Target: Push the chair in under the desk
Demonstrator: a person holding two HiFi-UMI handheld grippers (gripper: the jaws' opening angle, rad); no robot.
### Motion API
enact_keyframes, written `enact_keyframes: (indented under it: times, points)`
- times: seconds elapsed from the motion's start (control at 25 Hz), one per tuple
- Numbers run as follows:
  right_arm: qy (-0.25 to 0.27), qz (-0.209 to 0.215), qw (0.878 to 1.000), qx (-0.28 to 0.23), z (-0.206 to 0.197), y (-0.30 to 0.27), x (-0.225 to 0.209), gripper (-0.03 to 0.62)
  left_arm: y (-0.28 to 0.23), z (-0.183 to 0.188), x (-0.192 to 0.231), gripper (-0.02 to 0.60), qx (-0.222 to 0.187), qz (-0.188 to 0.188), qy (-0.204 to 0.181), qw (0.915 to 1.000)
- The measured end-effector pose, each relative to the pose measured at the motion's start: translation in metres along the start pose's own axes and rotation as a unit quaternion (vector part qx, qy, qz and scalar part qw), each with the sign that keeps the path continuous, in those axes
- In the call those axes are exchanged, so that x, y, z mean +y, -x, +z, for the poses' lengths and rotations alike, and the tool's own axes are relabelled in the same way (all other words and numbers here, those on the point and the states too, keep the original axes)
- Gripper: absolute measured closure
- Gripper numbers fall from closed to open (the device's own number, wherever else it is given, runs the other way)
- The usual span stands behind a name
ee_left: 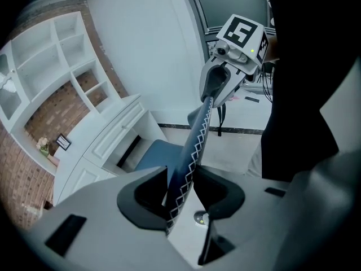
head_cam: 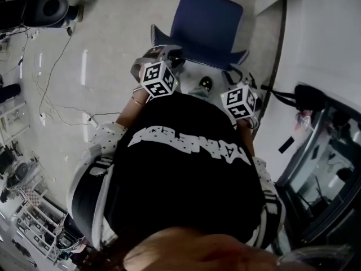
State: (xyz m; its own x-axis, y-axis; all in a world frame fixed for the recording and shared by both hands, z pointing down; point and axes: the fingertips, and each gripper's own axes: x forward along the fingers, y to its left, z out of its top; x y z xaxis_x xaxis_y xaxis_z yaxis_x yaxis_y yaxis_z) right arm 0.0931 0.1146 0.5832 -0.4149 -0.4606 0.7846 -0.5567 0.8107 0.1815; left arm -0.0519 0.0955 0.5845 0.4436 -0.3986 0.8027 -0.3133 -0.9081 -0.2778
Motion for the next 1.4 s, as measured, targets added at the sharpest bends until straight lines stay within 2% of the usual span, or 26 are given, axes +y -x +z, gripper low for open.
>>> enact_keyframes:
  times: [0.6, 1.4]
  points:
    - [-0.014, -0.026, 0.999, 0.013, 0.013, -0.018, -0.028, 0.467, -0.015, 0.003, 0.031, 0.411, -0.001, -0.011, -0.003, 0.9999]
    - [-0.042, -0.064, 0.996, 0.038, 0.050, -0.055, -0.054, 0.467, -0.028, -0.015, 0.089, 0.410, -0.004, -0.030, -0.013, 0.9994]
